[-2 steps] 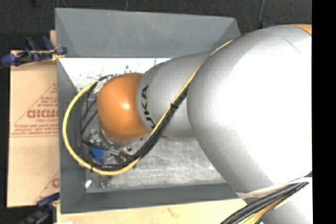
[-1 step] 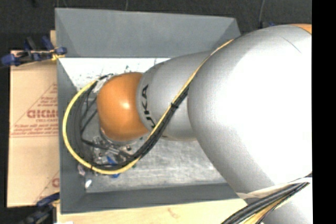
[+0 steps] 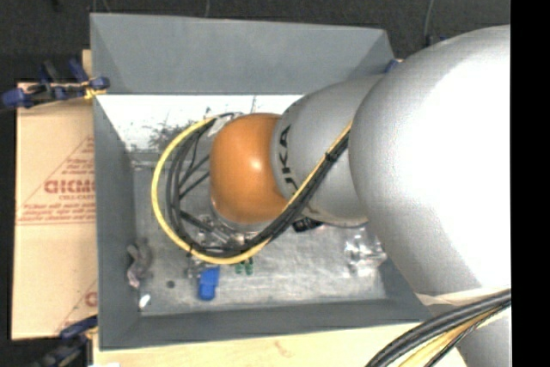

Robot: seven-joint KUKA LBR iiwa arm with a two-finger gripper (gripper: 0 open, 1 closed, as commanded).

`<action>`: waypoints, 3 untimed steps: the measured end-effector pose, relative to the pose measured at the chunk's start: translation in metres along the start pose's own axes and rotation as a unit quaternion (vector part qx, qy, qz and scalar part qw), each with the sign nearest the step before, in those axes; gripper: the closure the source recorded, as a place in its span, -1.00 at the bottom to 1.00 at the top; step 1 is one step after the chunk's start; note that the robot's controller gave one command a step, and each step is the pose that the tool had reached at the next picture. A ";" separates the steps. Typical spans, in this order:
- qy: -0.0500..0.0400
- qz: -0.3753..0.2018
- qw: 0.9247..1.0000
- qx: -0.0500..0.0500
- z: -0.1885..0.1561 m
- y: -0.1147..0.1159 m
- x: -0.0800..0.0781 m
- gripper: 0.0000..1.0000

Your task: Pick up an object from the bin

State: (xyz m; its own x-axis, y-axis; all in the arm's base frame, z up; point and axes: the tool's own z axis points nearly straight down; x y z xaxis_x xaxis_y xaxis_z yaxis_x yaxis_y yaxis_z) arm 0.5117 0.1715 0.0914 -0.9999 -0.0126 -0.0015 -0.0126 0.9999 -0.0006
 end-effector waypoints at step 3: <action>-0.002 -0.038 0.999 0.000 -0.015 0.004 -0.027 -1.00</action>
Offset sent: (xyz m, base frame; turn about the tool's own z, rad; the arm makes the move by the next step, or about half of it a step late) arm -0.0005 -0.0077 0.0094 0.0585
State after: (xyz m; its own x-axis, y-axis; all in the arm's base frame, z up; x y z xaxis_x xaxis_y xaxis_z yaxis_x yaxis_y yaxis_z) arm 0.5386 0.1761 0.1068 -0.9961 -0.0885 -0.0046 -0.0885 0.9961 -0.0003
